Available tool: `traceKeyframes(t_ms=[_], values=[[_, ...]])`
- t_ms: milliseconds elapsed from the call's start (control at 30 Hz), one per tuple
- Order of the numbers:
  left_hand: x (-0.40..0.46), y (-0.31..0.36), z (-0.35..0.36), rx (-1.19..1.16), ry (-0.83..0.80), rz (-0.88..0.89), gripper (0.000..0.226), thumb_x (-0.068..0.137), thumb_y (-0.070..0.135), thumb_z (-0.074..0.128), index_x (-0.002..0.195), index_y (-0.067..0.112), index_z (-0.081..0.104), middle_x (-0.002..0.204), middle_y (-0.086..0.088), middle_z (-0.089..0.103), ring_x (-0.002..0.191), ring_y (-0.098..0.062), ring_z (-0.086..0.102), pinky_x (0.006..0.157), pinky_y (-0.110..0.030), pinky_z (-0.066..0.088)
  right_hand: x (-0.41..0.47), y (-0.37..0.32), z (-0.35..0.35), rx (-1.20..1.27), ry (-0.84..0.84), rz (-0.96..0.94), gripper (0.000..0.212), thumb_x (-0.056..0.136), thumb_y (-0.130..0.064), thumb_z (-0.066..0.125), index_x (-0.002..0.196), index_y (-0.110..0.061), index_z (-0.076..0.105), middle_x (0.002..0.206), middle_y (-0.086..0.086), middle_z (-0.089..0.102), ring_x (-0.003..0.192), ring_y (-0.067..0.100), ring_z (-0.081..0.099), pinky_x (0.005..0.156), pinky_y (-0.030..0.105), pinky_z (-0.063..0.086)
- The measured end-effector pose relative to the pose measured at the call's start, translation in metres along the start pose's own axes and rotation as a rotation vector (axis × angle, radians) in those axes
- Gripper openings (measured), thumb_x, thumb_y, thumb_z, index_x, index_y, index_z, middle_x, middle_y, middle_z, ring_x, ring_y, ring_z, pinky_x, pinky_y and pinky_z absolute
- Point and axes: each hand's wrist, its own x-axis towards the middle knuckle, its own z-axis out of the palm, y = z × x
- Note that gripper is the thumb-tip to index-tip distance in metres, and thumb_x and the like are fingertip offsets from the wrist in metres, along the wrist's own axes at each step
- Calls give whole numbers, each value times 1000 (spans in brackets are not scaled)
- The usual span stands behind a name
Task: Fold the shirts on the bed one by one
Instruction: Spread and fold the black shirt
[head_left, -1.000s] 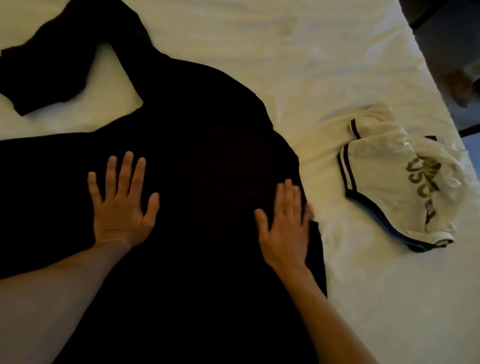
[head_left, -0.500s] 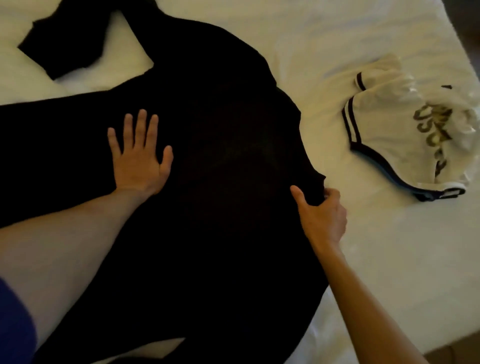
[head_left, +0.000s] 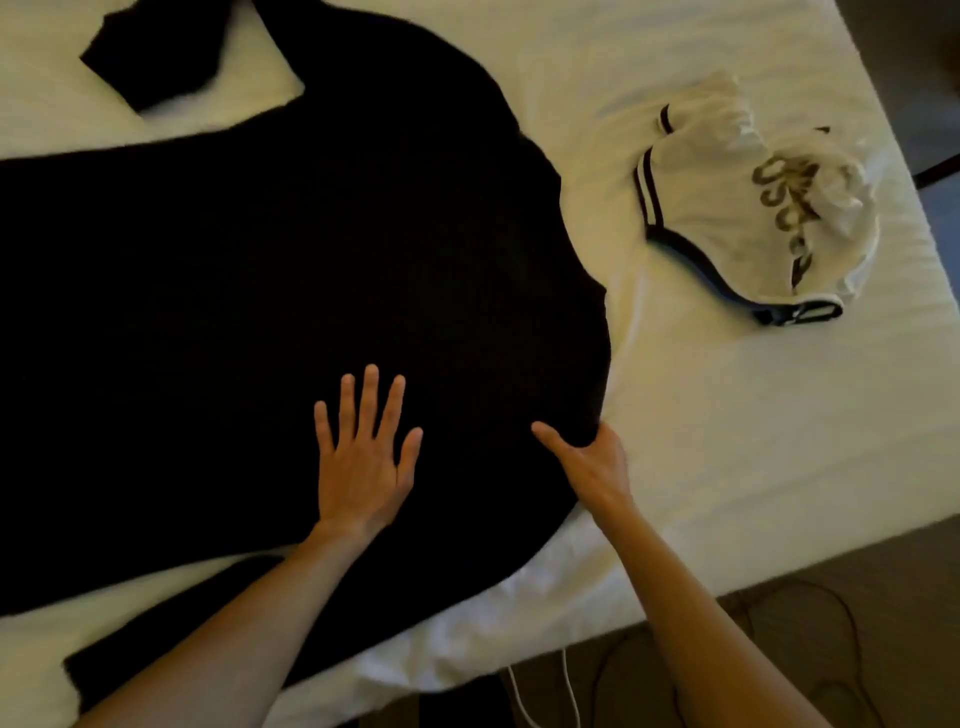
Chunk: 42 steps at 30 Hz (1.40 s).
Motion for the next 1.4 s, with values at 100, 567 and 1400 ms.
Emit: traceKeyframes(t_ms=[100,567,1400], values=[[-24,-1,0,-3,-32,0,65,102,57,13,159,30,2,167,-4,-4,154,-26,-7,122,-57,1,-12,35,-9,-54,179,-4,38,90,-40,69,105,-5,72,97,11,74,95,29,69,78,39,56],[-78,-113,-30,1,-193,162,86,89,80,30,158,37,1,167,2,-10,153,-20,-10,121,-47,-5,-115,52,135,-1066,-336,-1086,110,68,-92,43,156,-28,24,166,2,12,153,30,0,105,79,10],[-131,-232,-84,44,-211,190,88,80,9,77,152,26,28,159,1,33,148,-23,25,118,-44,32,-127,53,91,-1068,-147,-1101,55,83,-18,51,137,-24,58,154,9,40,144,33,33,114,57,31]])
